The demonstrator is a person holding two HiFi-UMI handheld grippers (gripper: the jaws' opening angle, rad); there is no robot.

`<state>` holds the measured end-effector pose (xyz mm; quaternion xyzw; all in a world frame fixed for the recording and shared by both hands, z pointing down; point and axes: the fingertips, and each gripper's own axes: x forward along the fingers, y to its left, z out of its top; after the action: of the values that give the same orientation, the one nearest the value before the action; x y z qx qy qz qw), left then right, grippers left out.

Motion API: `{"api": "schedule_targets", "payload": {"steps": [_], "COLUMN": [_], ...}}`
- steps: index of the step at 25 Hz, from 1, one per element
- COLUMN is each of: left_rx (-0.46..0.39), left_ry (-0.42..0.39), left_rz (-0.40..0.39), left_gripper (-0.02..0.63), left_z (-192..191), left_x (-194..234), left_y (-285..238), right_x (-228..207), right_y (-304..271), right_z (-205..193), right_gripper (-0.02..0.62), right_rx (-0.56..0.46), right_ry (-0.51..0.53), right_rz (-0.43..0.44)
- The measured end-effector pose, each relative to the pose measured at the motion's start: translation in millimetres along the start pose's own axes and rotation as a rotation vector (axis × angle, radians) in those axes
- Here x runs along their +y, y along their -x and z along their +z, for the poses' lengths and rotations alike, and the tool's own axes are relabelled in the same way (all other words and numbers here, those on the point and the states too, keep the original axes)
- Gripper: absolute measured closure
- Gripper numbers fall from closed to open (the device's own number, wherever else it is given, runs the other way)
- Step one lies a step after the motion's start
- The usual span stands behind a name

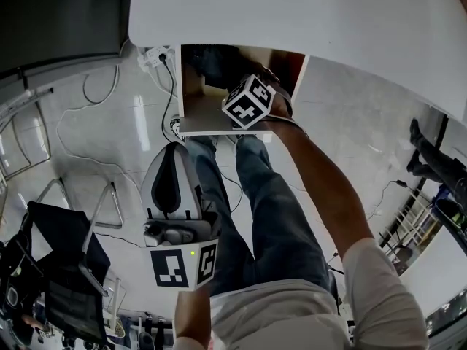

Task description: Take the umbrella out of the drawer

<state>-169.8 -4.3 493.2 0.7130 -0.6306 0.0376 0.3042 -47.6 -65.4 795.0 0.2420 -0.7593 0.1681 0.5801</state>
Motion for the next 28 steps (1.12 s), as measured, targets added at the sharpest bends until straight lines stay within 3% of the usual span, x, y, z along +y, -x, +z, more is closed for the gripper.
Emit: {"api": "schedule_targets", "payload": {"steps": [16, 21, 28], "left_rx": [-0.016, -0.016, -0.024], "left_ry": [-0.008, -0.114, -0.022], "left_rz": [0.0, 0.002, 0.0], "left_gripper": [0.591, 0.591, 0.591], "left_z": [9.2, 17.3, 28.3], "left_x": [-2.9, -9.8, -3.8], "left_y": [0.7, 3.1, 5.0], "right_x": [-0.2, 1.0, 1.3], "right_y": [15.9, 24.8, 37.1], "right_z": [3.4, 4.7, 4.0], "right_gripper": [0.344, 0.344, 0.342], "right_rx": [-0.028, -0.038, -0.054], "right_ry": [-0.013, -0.022, -0.03], "right_rz": [-0.001, -0.002, 0.005]}}
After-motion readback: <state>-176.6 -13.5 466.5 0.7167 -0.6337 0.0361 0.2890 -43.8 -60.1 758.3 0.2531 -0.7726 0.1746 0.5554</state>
